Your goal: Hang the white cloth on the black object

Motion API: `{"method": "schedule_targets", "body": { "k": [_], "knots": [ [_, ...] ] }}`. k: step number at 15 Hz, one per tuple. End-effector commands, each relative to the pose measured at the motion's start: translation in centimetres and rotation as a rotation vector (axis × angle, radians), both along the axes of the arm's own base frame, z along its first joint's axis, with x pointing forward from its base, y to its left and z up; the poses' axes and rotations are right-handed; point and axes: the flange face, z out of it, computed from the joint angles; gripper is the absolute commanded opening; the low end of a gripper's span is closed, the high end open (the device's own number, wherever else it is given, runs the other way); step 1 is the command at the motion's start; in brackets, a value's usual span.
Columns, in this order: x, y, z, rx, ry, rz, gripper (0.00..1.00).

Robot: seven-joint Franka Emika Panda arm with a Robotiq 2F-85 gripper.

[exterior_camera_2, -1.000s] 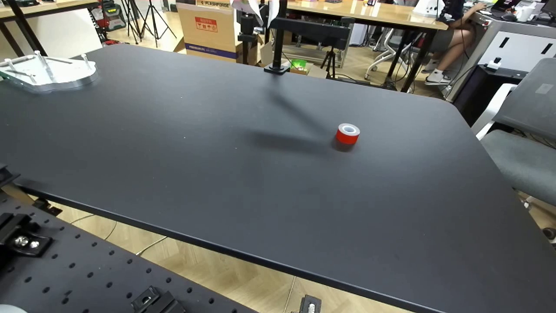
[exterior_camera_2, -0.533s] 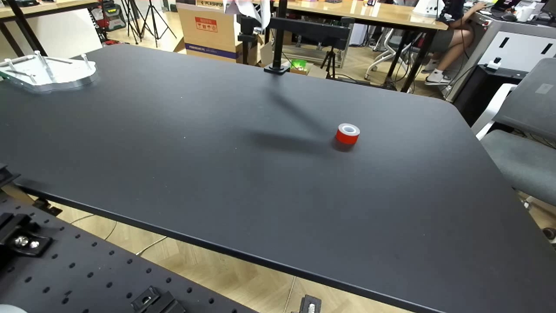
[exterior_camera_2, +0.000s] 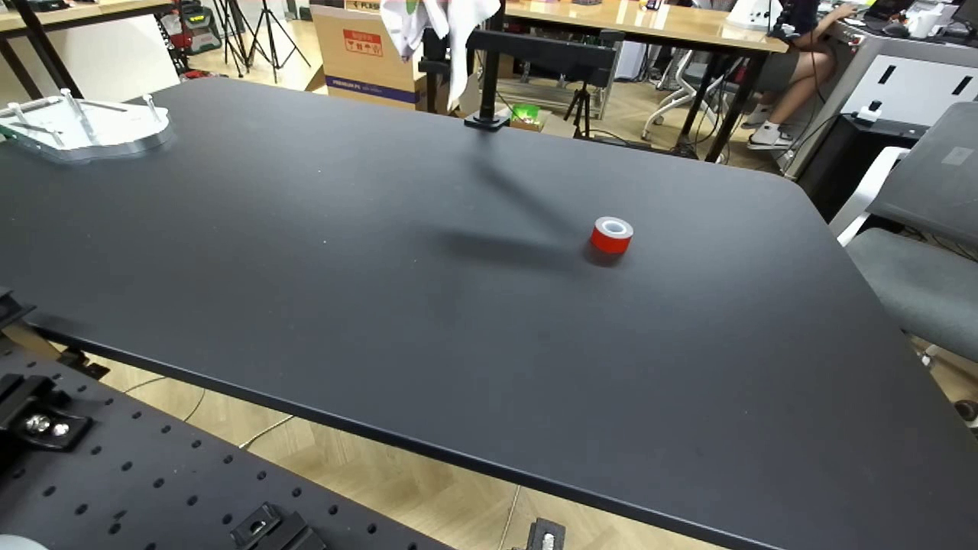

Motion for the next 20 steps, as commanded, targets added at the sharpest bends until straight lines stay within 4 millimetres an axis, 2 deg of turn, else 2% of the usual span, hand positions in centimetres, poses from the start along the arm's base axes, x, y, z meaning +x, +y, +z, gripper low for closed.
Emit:
{"method": "schedule_targets", "body": {
  "k": [1, 9, 14, 15, 20],
  "knots": [
    [0.3, -0.7, -1.0, 0.026, 0.013, -0.003, 0.01],
    [1.1, -1.0, -4.3, 0.043, 0.057, 0.040, 0.01],
    [1.3, -1.4, -5.5, 0.045, 0.075, 0.052, 0.01],
    [1.3, -1.4, -5.5, 0.043, 0.078, 0.059, 0.24],
    [1.5, -0.9, -4.8, 0.015, 0.050, 0.111, 0.56]
  ]
}}
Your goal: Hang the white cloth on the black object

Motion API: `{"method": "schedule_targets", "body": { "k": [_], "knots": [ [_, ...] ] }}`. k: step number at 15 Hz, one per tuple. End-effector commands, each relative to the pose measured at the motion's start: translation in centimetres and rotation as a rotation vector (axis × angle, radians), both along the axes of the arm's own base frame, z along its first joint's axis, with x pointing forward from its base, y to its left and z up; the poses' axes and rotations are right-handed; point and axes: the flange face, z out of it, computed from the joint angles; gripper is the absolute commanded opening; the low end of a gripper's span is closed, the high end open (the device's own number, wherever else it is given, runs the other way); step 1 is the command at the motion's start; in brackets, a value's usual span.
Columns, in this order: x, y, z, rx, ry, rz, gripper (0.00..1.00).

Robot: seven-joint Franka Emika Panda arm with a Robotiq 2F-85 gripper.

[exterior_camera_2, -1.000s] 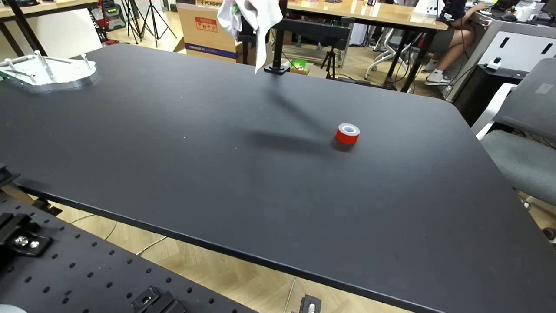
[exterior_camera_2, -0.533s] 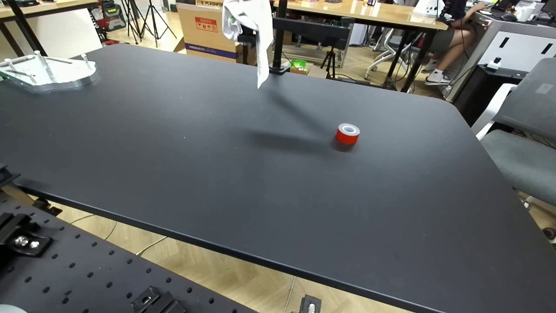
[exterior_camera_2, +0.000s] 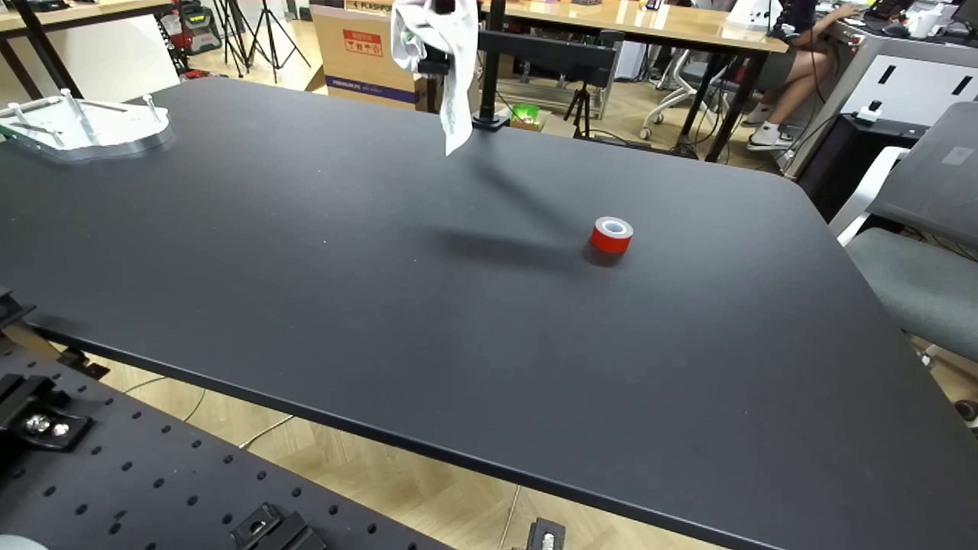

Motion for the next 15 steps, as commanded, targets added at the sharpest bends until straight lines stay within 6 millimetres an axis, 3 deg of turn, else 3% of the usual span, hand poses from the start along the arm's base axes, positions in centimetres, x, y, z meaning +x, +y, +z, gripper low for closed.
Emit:
{"method": "schedule_targets", "body": {
  "k": [1, 7, 9, 10, 15],
  "knots": [
    [0.3, 0.4, 1.0, -0.009, -0.031, 0.035, 0.64],
    [0.2, 1.5, 2.7, -0.054, -0.084, 0.092, 0.99],
    [0.1, 1.8, 3.4, -0.079, -0.113, 0.101, 1.00],
    [0.5, 1.6, 2.3, -0.056, -0.084, 0.098, 0.99],
    [0.4, 1.7, 3.0, -0.074, -0.103, 0.113, 1.00]
  ]
}}
